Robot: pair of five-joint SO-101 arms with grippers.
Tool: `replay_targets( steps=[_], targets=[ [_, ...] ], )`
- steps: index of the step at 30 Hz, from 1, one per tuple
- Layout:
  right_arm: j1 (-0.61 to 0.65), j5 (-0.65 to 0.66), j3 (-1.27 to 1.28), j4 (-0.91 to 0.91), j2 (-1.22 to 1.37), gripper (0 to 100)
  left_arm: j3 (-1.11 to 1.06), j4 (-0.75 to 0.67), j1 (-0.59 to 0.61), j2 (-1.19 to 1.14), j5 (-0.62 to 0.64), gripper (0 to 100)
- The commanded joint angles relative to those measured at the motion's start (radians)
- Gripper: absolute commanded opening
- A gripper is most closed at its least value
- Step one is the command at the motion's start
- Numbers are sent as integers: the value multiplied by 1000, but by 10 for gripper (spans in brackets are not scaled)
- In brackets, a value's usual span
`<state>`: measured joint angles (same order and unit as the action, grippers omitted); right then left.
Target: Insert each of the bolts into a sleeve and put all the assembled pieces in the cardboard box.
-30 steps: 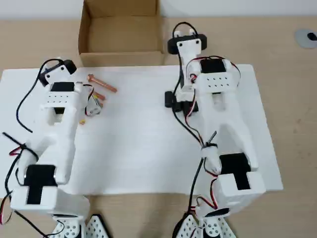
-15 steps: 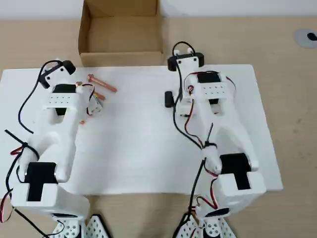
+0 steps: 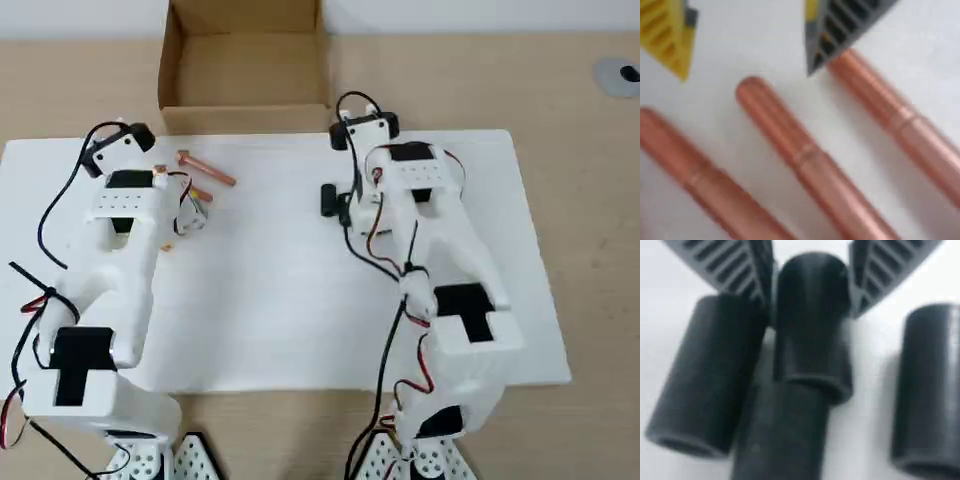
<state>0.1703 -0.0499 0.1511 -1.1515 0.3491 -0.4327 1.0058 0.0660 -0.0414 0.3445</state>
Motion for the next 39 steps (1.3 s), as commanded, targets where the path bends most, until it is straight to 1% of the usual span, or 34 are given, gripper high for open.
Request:
replay_targets(
  steps=[1,7,10,15,18,20,24,30,35,37,39],
  targets=[
    [-16,29,-53,9,58,116,21,6,15,18,-21,171],
    [-15,69,-58,9,59,113,20,8,15,18,-40,168],
    [-15,74,-87,-26,64,112,9,9,15,44,-40,168],
    [-16,74,-130,-91,64,103,-61,0,15,173,-41,167],
    [-15,91,-131,-103,64,36,-107,0,14,265,-41,167],
    [-12,109,-131,-104,64,14,-135,-2,14,321,-43,167],
    [-8,109,-130,-107,64,12,-178,-2,9,404,-74,167],
    [-7,109,-133,-133,58,12,-221,-2,11,501,-77,167],
    [28,109,-205,-219,51,12,-250,-2,6,582,-100,167],
    [44,107,-251,-262,27,12,-276,-37,6,598,-115,167],
    [58,107,-303,-308,-2,12,-338,-129,6,599,-146,167]
  ],
)
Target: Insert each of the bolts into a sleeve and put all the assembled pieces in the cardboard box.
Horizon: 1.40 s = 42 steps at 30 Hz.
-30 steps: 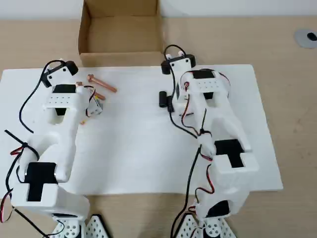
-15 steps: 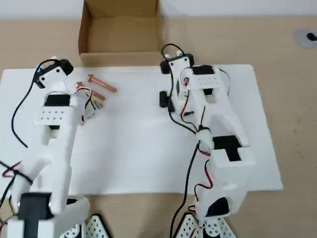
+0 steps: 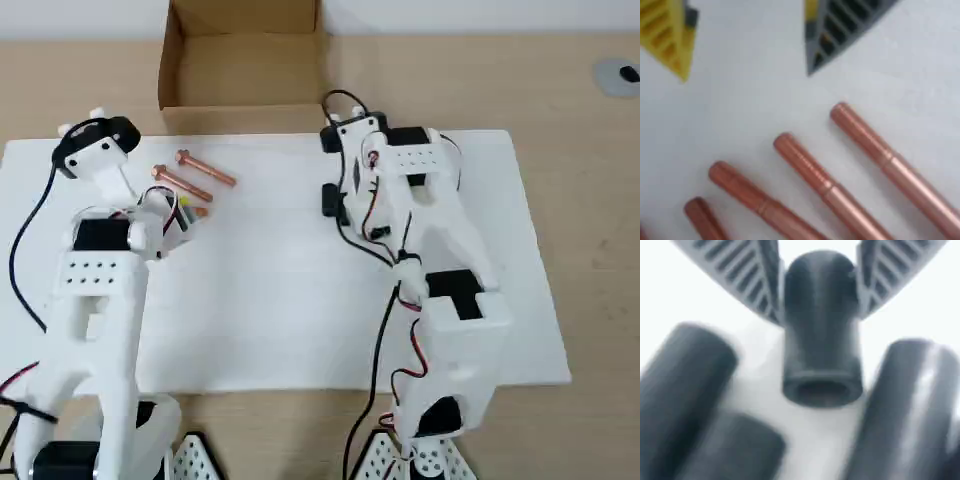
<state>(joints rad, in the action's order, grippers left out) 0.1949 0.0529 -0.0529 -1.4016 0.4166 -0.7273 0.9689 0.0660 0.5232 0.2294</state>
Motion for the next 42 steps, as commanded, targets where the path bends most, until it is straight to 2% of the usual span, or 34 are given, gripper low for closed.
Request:
replay_targets(
  steps=[1,5,10,13,17,20,28,34,38,42],
  targets=[
    [36,6,-127,-84,-84,12,-74,-127,6,42,-40,167],
    [36,25,-252,-189,-110,12,-112,-172,8,38,-57,167],
    [36,69,-403,-344,-111,12,-129,-152,26,42,-55,167],
    [33,83,-452,-384,-113,12,-143,-127,89,44,66,167],
    [36,109,-466,-377,-113,12,-147,-147,238,41,213,167],
    [36,170,-456,-276,-107,12,-167,-193,288,36,269,167],
    [53,170,-479,-247,-105,12,-222,-305,285,36,276,167],
    [51,169,-367,-175,-107,12,-207,-397,285,25,310,171],
    [48,146,-320,-112,-111,12,-138,-393,285,-61,310,171],
    [51,124,-332,-84,-113,12,-11,-296,284,-220,310,169]
  ],
)
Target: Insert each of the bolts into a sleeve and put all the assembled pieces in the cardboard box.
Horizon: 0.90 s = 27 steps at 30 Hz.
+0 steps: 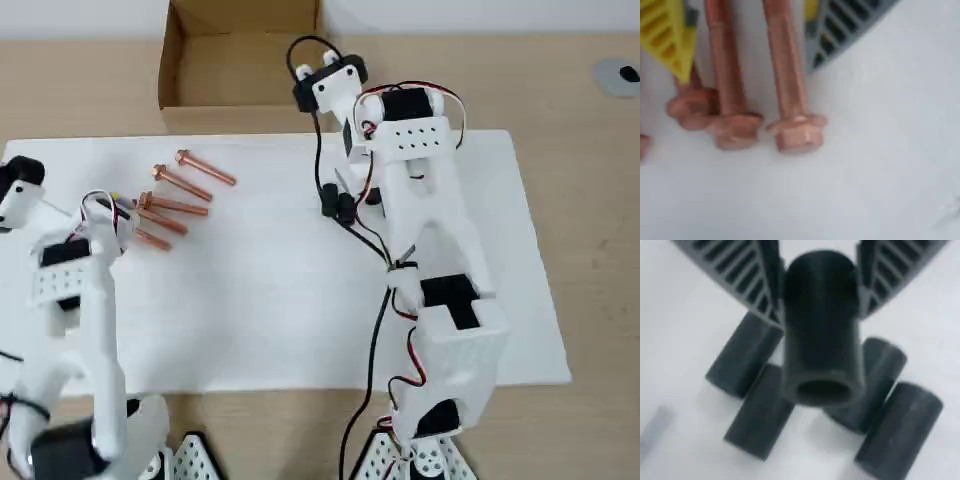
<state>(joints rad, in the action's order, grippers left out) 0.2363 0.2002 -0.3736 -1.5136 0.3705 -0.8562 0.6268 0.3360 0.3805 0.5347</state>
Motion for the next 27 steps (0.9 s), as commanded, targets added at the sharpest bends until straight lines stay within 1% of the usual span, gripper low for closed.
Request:
replay_targets(
  steps=[1,5,8,11,15,18,22,27],
  targets=[
    [10,-29,-24,31,-67,12,155,72,14,-122,5,168],
    [8,-32,-90,28,-62,12,311,181,14,-263,8,168],
    [4,-31,-127,23,-62,12,408,264,2,-332,55,168],
    [4,-31,-137,23,-61,12,468,324,-38,-377,86,168],
    [4,-12,-139,25,-61,12,488,331,-91,-429,100,168],
    [4,-3,-139,26,-61,12,488,334,-100,-473,100,168],
    [4,-2,-137,28,-59,12,488,364,-71,-522,98,167],
    [5,-2,-133,29,-59,12,488,381,-6,-515,98,167]
  ],
)
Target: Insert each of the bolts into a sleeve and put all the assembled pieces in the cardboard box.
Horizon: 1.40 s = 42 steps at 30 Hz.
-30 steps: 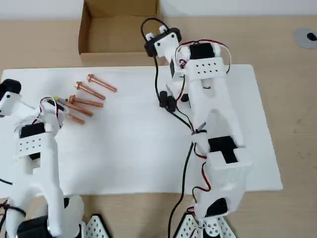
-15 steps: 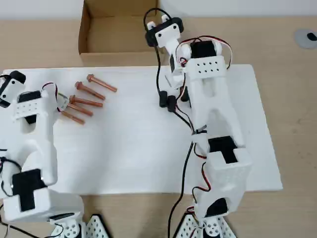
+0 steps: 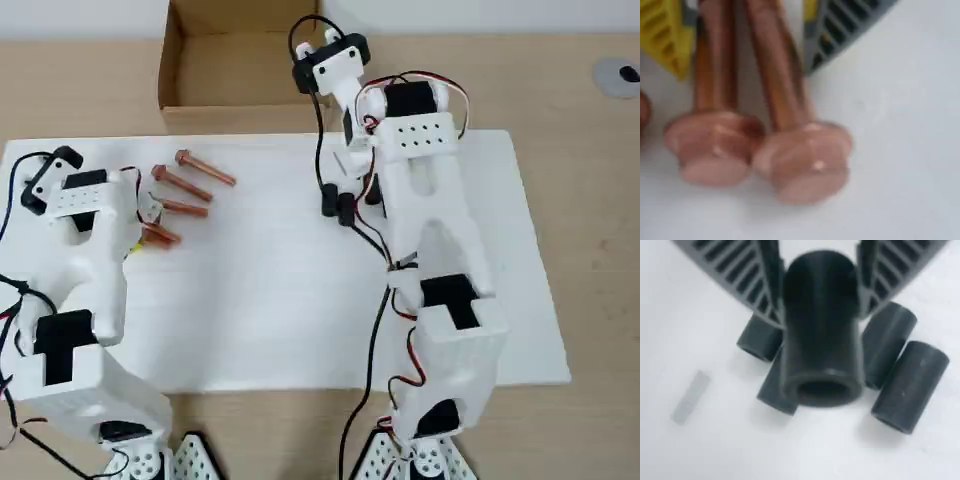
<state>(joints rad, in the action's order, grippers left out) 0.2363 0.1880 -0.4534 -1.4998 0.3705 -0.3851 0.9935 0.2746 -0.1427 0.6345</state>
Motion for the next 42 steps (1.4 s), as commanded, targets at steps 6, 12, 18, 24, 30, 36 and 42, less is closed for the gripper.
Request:
replay_targets(
  steps=[6,12,18,24,30,36,42],
  targets=[
    [8,11,-54,15,-50,12,11,15,80,31,-6,167],
    [10,11,-62,15,-15,12,35,61,58,114,-8,167],
    [10,11,-93,-8,-8,12,37,118,57,248,-2,167],
    [10,11,-93,-12,-8,12,32,187,64,323,-2,167],
    [10,11,-93,-12,-8,12,34,198,132,265,107,167],
    [10,11,-93,-12,-8,12,63,196,137,137,147,167],
    [10,9,-93,-12,-8,12,100,203,132,53,149,167]
  ],
)
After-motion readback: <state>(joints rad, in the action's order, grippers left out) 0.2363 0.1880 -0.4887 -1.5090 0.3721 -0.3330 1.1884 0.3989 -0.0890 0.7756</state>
